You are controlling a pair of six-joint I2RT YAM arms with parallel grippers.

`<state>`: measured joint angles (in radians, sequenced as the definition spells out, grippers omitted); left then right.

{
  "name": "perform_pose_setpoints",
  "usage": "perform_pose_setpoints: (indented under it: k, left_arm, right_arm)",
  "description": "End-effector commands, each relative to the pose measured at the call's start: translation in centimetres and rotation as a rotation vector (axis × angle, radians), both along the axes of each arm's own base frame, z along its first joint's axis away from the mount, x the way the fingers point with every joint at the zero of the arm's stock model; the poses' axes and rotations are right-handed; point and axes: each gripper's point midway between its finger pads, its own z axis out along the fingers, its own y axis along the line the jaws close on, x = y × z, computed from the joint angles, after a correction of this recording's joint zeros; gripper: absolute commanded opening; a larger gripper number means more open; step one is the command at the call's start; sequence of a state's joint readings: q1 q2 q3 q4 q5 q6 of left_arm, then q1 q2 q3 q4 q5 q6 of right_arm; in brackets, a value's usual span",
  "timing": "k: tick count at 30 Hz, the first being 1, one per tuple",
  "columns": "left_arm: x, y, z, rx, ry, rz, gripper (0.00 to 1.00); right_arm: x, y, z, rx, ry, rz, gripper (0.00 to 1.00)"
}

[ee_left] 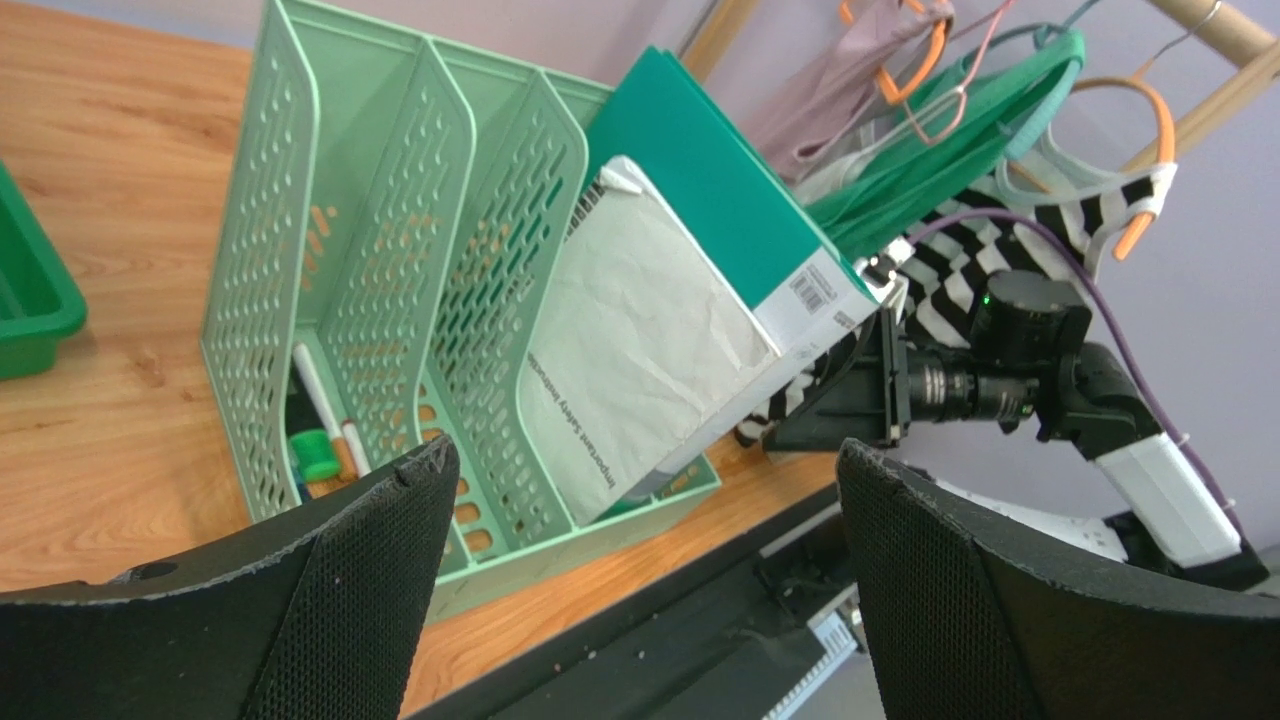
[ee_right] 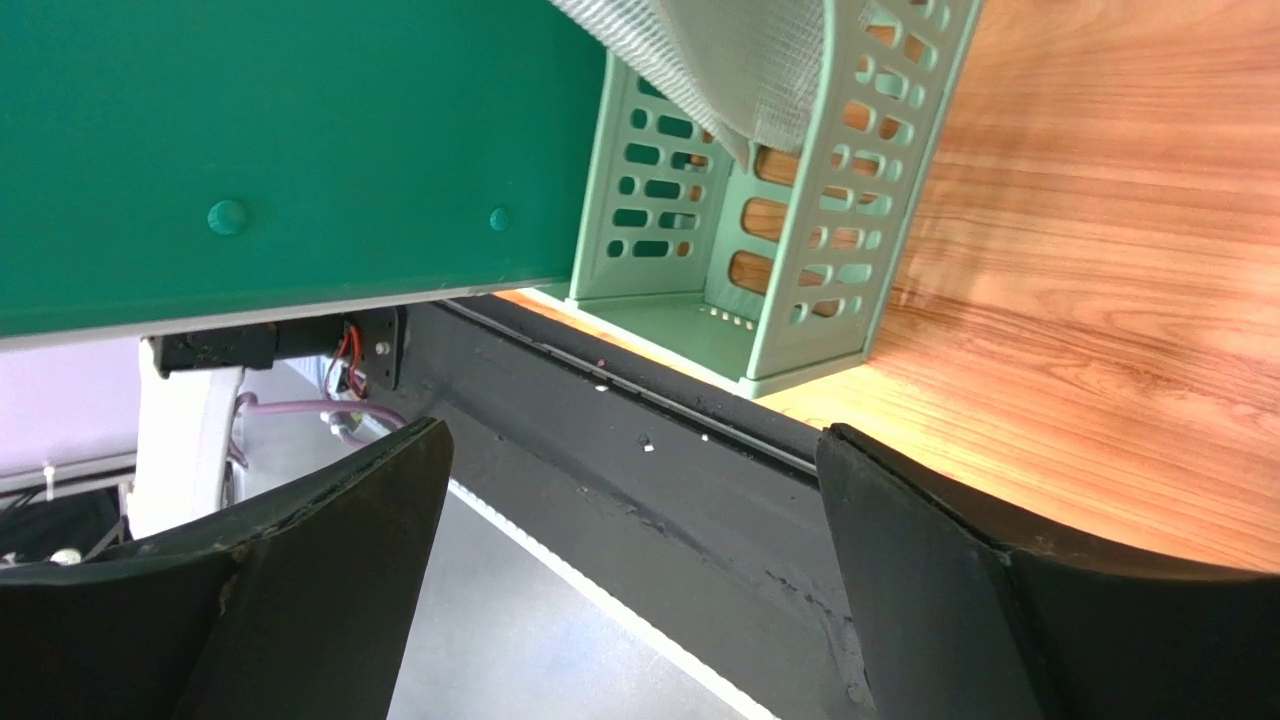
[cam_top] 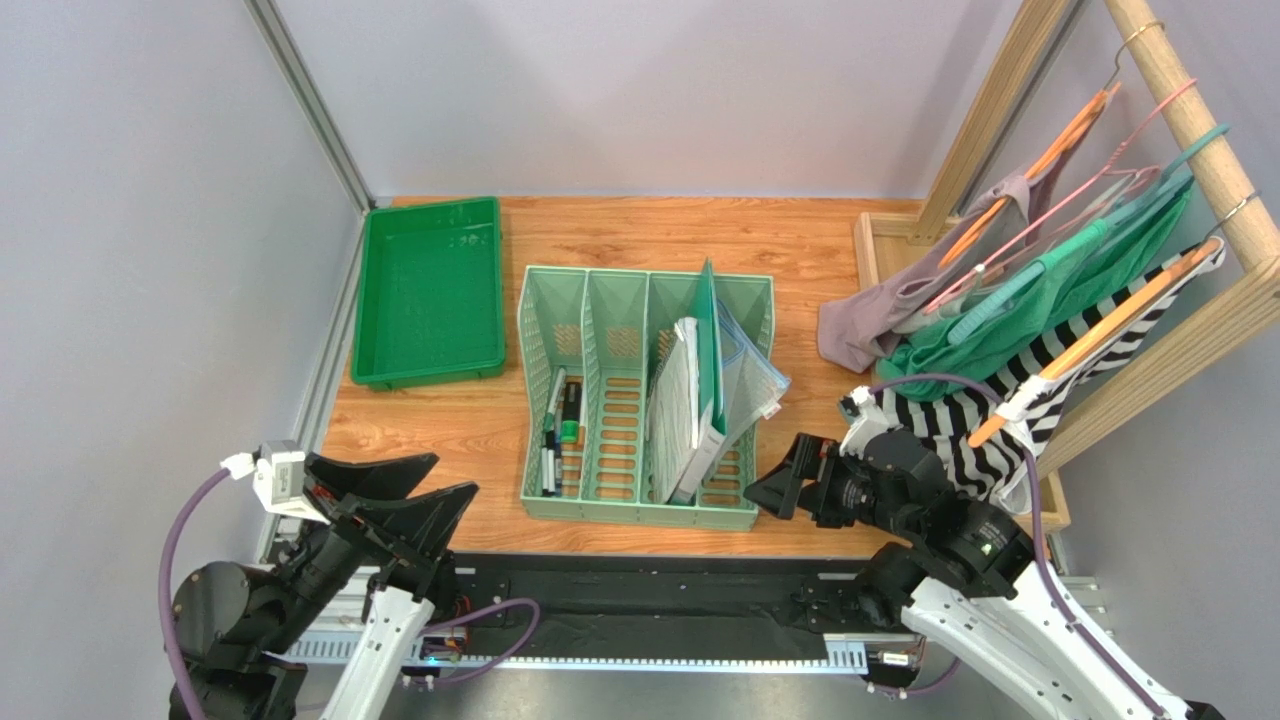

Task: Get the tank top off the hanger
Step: Pick up the hanger from the clothesline.

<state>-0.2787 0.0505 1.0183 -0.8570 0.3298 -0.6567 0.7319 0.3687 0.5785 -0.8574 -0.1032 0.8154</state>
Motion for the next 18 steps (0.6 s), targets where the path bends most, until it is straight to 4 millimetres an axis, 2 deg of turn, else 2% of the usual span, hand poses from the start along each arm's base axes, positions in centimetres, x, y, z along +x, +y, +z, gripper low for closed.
perform_pose_setpoints:
  k: [1, 3, 4, 6, 7, 9, 11, 12, 14, 15, 16, 18]
  left_arm:
    - [1.0, -2.2, 0.4, 0.03, 0.023, -0.12, 0.99]
    - [1.4, -3.0, 1.1, 0.022, 0.029, -0.164, 0.99]
    - [2.2, -3.9, 1.5, 0.019, 0.056, -0.209, 0.99]
    - [2.9, -4.9, 2.2, 0.014, 0.079, -0.262, 0.98]
    - [3.6, -6.1, 2.8, 0.014, 0.094, -0.336, 0.94]
    - [4.8, -7.7, 3.0, -0.01, 0.168, -0.439, 0.9]
    - [5.2, -8.4, 4.6, -0.031, 0.144, -0.484, 0.86]
    - [6.1, -8.6, 4.9, -0.033, 0.147, -0.472, 0.86]
    - [6.1, -9.1, 6.4, -0.031, 0.092, -0.484, 0.87]
    - [6.9, -9.4, 7.0, -0.034, 0.074, -0.476, 0.87]
    - [6.2, -10.1, 7.6, -0.033, 0.06, -0.52, 0.87]
    - [6.5, -11.4, 7.5, -0.021, 0.077, -0.55, 0.87]
  right_arm:
    - [-0.8, 0.5, 3.9, 0.094, -0.112, 0.073, 1.0]
    - [-2.2, 1.2, 4.9, 0.164, -0.127, 0.148, 1.0]
    - [-2.8, 1.5, 6.4, 0.232, -0.179, 0.182, 1.0]
    - [-4.6, 2.1, 7.7, 0.321, -0.193, 0.267, 1.0]
    - [-5.2, 2.1, 9.1, 0.375, -0.243, 0.292, 1.0]
    - [-6.6, 2.1, 10.3, 0.432, -0.264, 0.353, 1.0]
    - [-7.9, 1.6, 12.2, 0.478, -0.321, 0.395, 1.0]
    - [-8.8, 1.5, 12.8, 0.497, -0.331, 0.437, 1.0]
    - [-10.7, 1.2, 15.2, 0.545, -0.374, 0.516, 1.0]
    - [-11.3, 1.1, 16.3, 0.57, -0.392, 0.548, 1.0]
    - [-12.2, 0.8, 17.8, 0.592, -0.418, 0.584, 1.0]
    - [-13.5, 0.9, 19.1, 0.603, -0.41, 0.675, 1.0]
